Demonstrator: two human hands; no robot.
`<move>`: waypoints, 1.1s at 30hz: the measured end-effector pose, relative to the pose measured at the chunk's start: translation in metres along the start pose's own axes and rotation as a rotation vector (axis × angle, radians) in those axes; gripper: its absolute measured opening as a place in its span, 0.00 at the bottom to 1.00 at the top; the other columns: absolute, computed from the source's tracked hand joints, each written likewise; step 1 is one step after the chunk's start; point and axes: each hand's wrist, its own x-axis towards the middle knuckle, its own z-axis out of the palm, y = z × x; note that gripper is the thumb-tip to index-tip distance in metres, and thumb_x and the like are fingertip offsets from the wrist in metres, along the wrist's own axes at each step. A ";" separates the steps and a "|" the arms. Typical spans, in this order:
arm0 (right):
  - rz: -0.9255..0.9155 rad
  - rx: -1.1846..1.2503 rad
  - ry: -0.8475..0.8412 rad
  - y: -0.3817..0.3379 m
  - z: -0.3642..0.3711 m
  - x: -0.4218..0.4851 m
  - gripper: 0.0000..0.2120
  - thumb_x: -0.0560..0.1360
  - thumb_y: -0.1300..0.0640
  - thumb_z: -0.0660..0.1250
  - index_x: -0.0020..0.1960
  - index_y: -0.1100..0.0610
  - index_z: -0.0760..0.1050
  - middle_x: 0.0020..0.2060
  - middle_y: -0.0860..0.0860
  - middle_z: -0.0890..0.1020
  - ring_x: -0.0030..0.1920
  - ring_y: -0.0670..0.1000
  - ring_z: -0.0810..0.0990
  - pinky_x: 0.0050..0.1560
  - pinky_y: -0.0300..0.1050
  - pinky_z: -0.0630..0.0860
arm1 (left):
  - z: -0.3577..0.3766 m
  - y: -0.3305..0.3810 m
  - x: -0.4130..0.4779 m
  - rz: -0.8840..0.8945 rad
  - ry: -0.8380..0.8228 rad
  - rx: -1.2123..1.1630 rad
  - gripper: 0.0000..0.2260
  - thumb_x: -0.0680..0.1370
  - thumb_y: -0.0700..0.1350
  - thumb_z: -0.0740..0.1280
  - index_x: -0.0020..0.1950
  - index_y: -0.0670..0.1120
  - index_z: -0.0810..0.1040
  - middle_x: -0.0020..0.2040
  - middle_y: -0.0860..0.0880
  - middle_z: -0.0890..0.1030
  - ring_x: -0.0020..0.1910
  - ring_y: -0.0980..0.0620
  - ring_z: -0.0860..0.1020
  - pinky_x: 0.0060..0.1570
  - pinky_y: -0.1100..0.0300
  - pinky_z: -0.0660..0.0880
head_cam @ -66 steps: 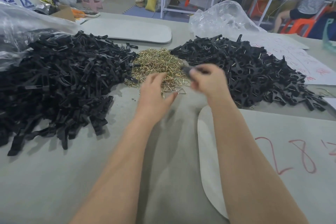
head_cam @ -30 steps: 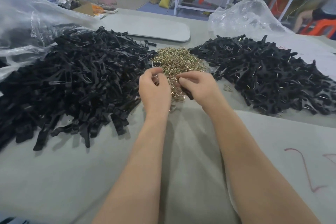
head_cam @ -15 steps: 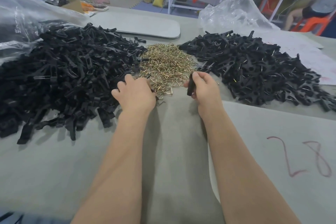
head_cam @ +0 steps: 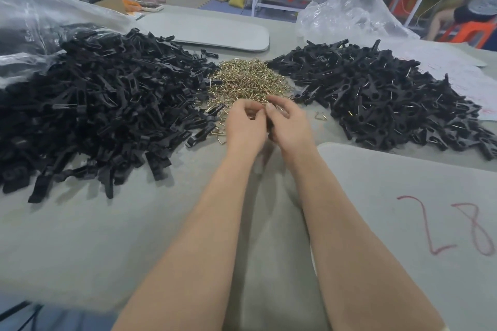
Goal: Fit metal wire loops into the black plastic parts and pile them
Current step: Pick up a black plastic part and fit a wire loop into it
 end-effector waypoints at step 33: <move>-0.045 0.202 -0.015 -0.009 -0.007 -0.003 0.06 0.79 0.64 0.62 0.51 0.57 0.76 0.39 0.49 0.79 0.39 0.45 0.77 0.46 0.37 0.77 | -0.003 0.000 0.009 -0.089 0.013 -0.377 0.06 0.76 0.38 0.69 0.44 0.46 0.73 0.37 0.50 0.76 0.36 0.54 0.76 0.39 0.65 0.75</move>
